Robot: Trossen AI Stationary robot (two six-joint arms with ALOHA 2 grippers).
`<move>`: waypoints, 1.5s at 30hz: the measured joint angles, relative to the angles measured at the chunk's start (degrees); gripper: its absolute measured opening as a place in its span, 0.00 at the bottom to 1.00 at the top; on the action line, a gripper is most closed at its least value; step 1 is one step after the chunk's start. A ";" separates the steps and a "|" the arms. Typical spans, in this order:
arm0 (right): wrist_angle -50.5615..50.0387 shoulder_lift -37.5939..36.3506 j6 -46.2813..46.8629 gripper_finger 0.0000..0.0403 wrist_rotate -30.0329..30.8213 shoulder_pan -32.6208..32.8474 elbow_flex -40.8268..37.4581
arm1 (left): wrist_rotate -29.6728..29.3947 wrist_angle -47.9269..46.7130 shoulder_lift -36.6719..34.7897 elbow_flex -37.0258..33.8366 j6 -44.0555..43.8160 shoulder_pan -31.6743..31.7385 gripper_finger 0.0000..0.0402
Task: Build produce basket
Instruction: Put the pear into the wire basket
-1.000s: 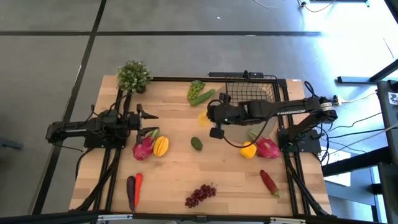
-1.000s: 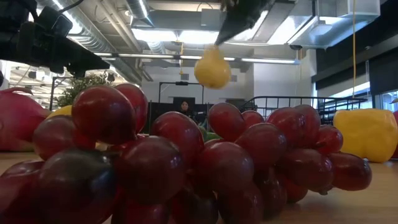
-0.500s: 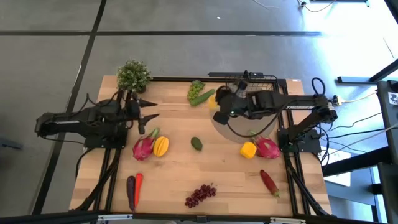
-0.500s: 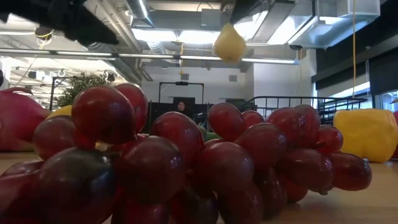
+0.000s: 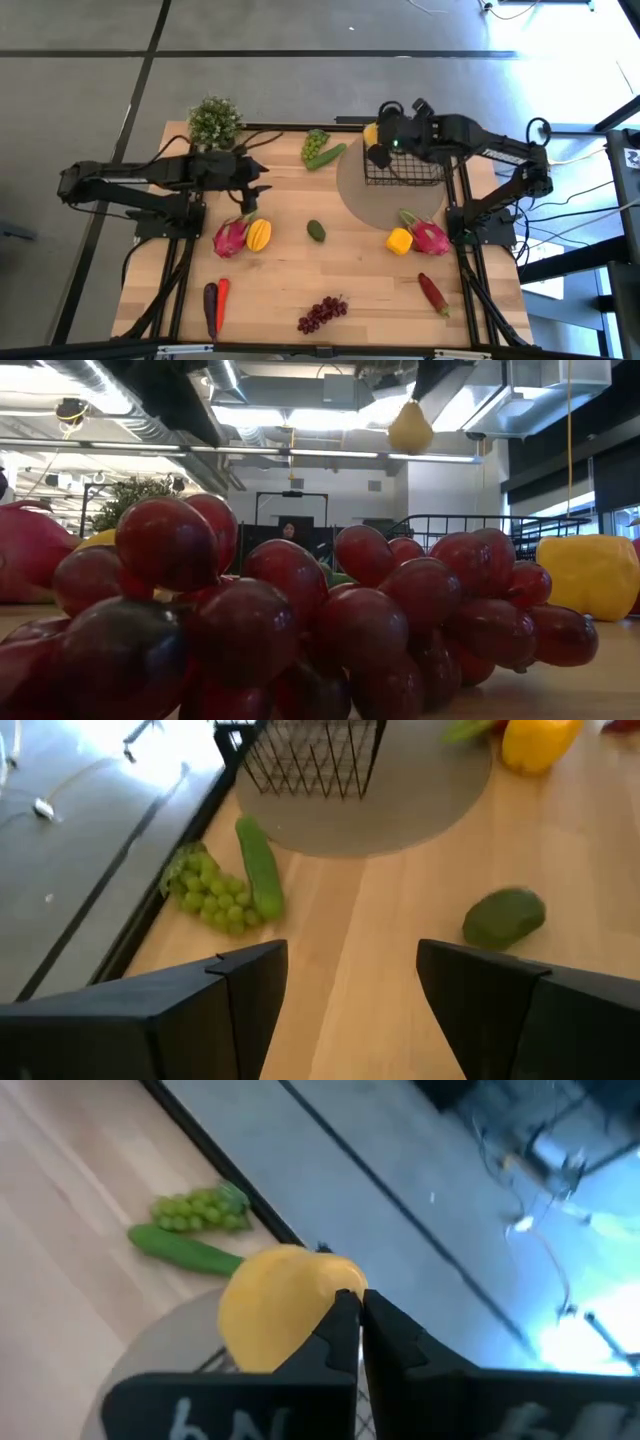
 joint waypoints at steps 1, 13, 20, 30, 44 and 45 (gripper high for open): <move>-0.10 -0.25 -0.02 0.00 -1.54 -1.67 -0.63 | 0.06 -0.05 1.09 0.50 -0.01 0.00 0.53; 12.18 -0.51 -4.48 0.00 -16.19 -16.80 -13.55 | 0.43 0.09 3.74 1.27 -2.54 0.00 0.53; 21.20 -0.51 -4.88 0.00 -20.44 -21.48 -23.96 | 0.48 0.04 3.26 1.32 -2.54 -0.02 0.53; 36.85 -0.51 -5.01 0.00 -24.23 -24.44 -37.65 | 0.48 0.09 3.23 1.32 -2.51 -0.02 0.53; 47.26 -0.49 -5.15 0.00 -26.27 -26.49 -47.80 | 0.48 0.09 3.23 1.32 -2.51 -0.02 0.53; 47.30 -0.49 -5.04 0.00 -26.38 -26.67 -47.83 | 0.48 0.09 3.23 1.32 -2.51 -0.01 0.53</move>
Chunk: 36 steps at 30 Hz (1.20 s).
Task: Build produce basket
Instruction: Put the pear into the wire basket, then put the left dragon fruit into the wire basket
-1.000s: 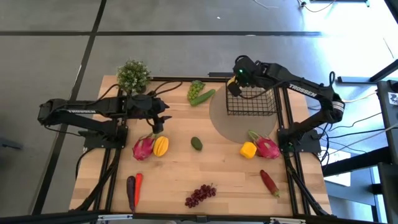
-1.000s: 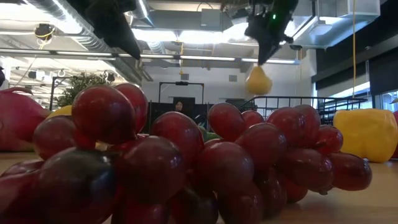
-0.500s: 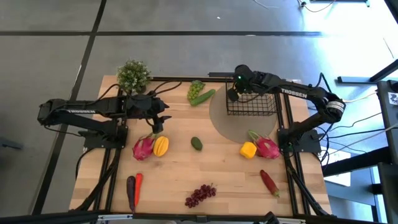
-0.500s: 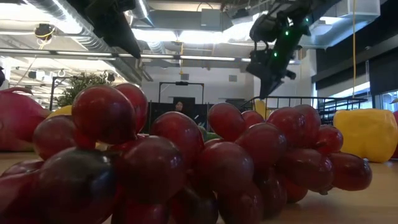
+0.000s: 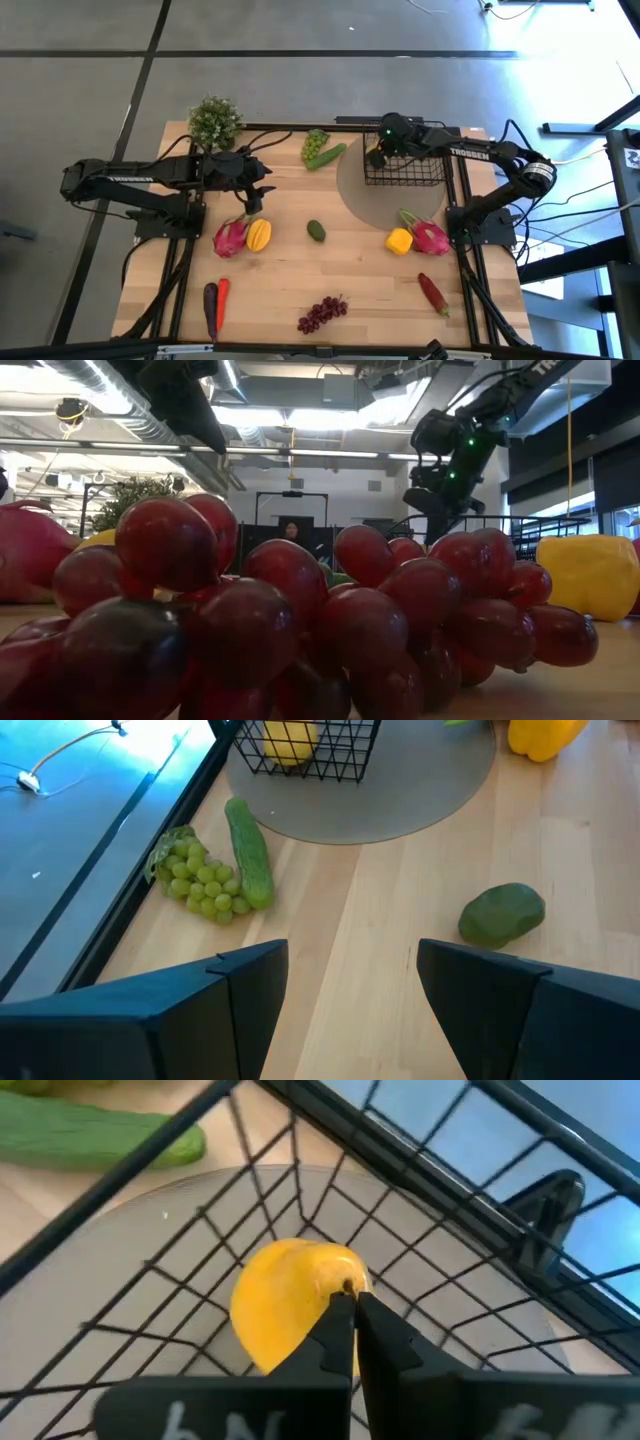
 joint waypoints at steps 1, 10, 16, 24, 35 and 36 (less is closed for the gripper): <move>0.02 0.00 -0.02 0.00 -0.08 -0.07 -0.02 | 0.00 0.00 0.00 0.00 0.00 -0.01 0.53; 0.94 0.00 0.18 0.02 -0.22 0.00 -0.09 | 0.00 0.00 0.00 0.00 -0.02 0.00 0.53; 0.94 0.00 -0.06 0.15 -0.22 0.02 -0.09 | 0.00 0.01 0.00 0.00 -0.09 0.00 0.53; 2.04 -0.03 -1.51 0.32 -0.51 0.02 -0.09 | 0.00 0.01 0.00 0.00 -0.21 0.00 0.53; -3.07 -9.44 -0.75 0.31 -1.66 1.38 -0.07 | 0.00 0.02 0.00 0.00 -3.14 0.00 0.53; -4.60 -11.04 -0.12 0.31 -2.01 2.10 -0.07 | 0.00 0.01 0.00 0.00 -3.62 -0.01 0.53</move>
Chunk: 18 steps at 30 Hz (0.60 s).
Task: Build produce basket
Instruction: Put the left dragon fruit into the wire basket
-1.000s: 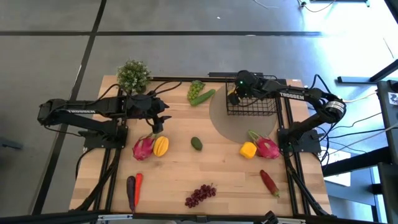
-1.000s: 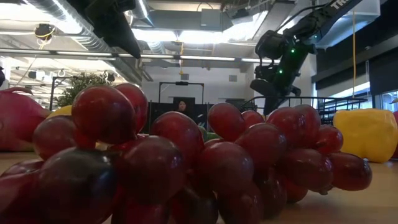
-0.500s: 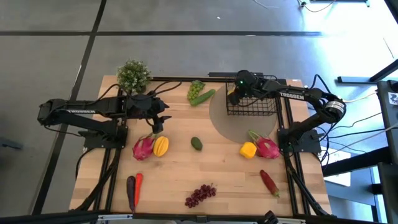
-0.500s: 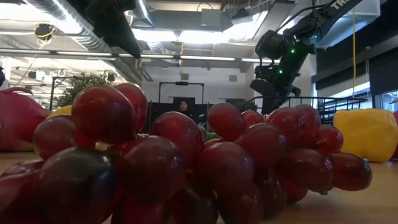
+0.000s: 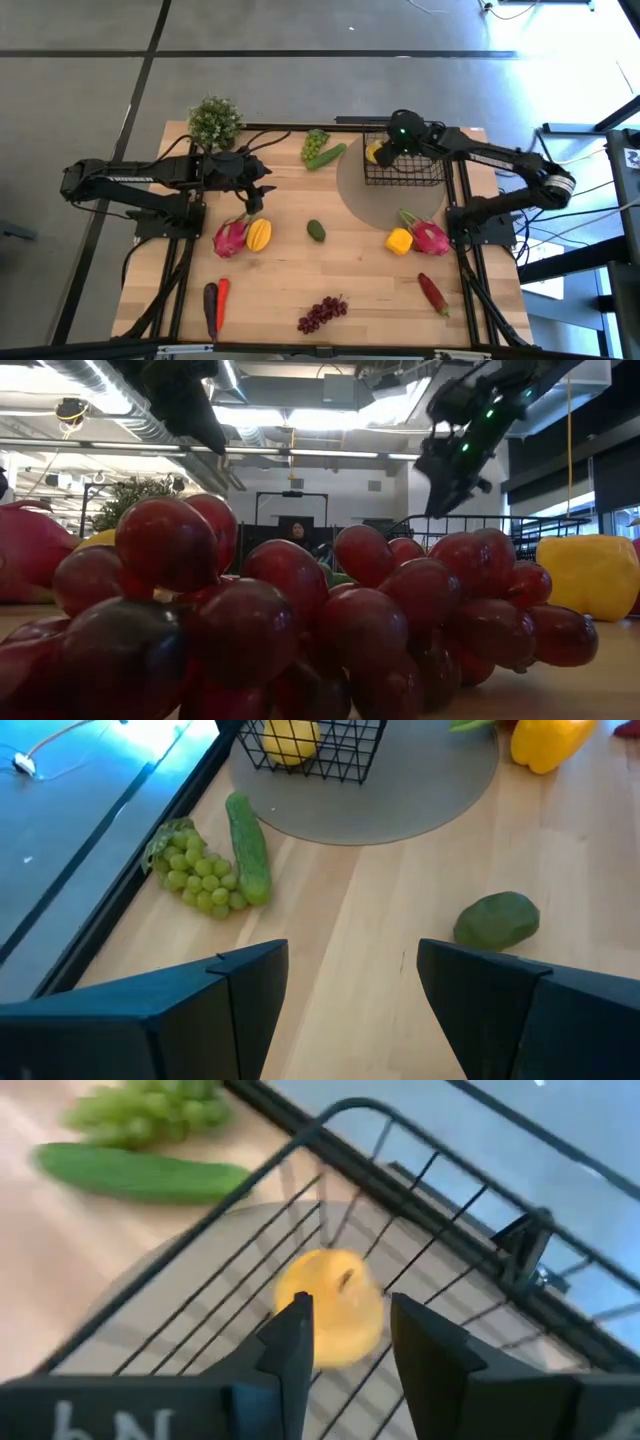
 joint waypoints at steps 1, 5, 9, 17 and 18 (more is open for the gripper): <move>-1.07 -1.64 0.21 0.31 -0.23 1.03 0.00 | 0.00 0.01 0.00 0.00 -0.51 0.02 0.53; -3.69 -7.80 -1.37 0.31 -0.96 7.40 0.00 | 0.00 0.01 0.00 0.00 -1.07 0.00 0.53; -3.65 -11.92 -1.42 0.31 -1.00 17.27 0.04 | 0.96 -0.01 0.00 -0.02 -1.04 -0.02 0.53; -3.71 -11.23 -1.42 0.31 0.88 37.40 0.09 | 8.51 -0.01 0.00 -0.02 -1.06 -0.02 0.53; -3.71 -10.76 -1.39 0.31 2.02 39.50 0.09 | 9.23 -0.01 0.00 -0.02 -1.00 -0.03 0.53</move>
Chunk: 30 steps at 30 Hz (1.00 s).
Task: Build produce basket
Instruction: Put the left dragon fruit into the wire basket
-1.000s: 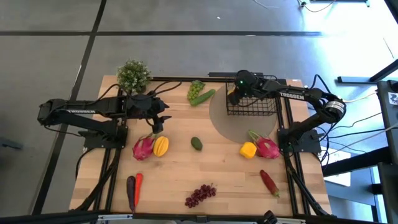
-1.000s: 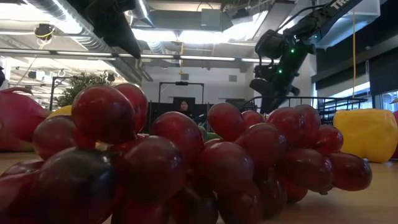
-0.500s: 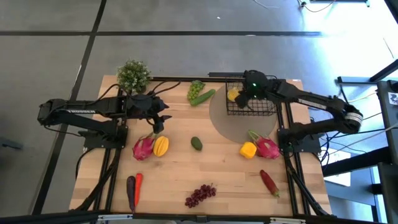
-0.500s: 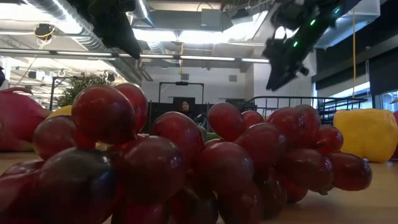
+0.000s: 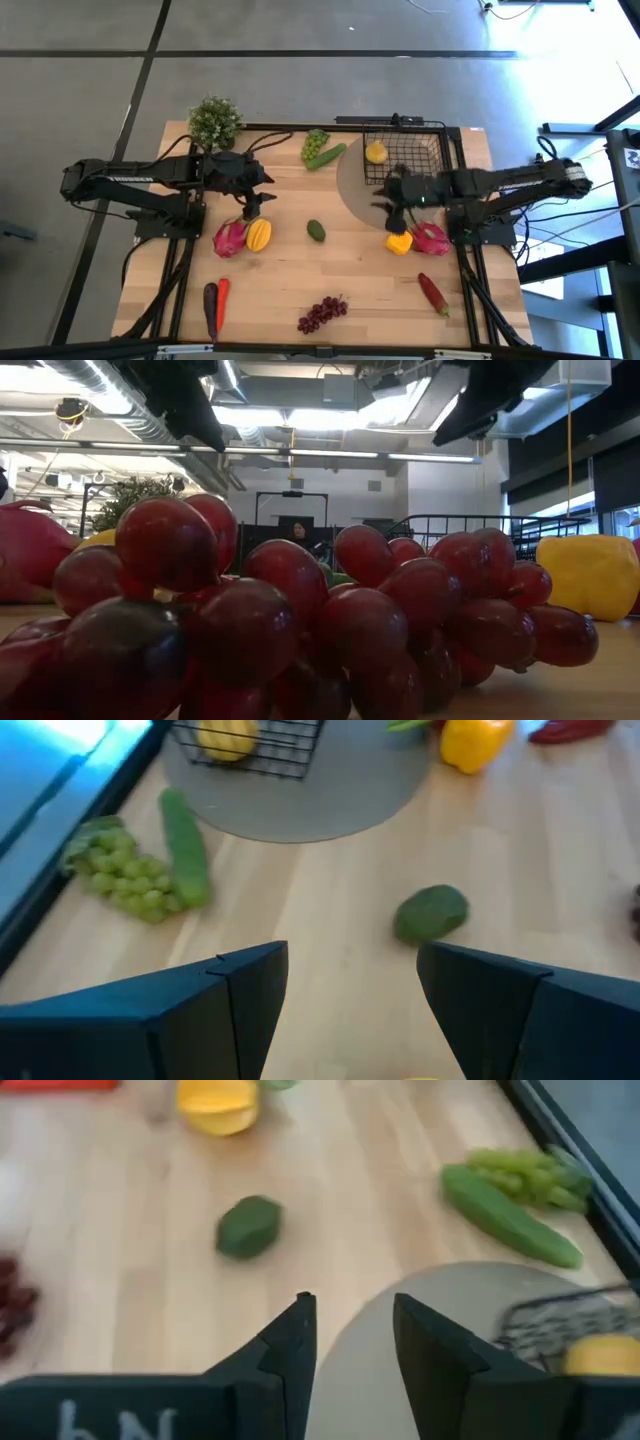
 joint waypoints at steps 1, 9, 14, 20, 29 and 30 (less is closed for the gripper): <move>0.02 0.41 -0.01 0.31 0.97 1.94 0.00 | 0.50 0.00 0.00 0.00 0.05 -0.01 0.53; 0.03 2.71 -0.63 0.31 5.85 9.69 0.00 | 0.96 0.02 0.00 0.00 0.05 0.01 0.53; 0.03 2.72 -1.18 0.31 5.81 10.06 0.00 | 0.94 0.00 0.00 0.00 0.02 0.01 0.53; -0.83 2.79 5.18 0.31 5.54 9.12 1.12 | 0.94 0.00 0.00 0.00 -1.51 0.01 0.53; -4.55 3.21 11.08 0.31 5.71 7.94 16.61 | 1.40 -2.10 -0.02 0.00 -3.08 0.01 0.53; -6.32 3.63 12.62 0.31 5.55 7.94 18.50 | 1.40 -3.90 -0.02 0.00 -3.19 0.01 0.53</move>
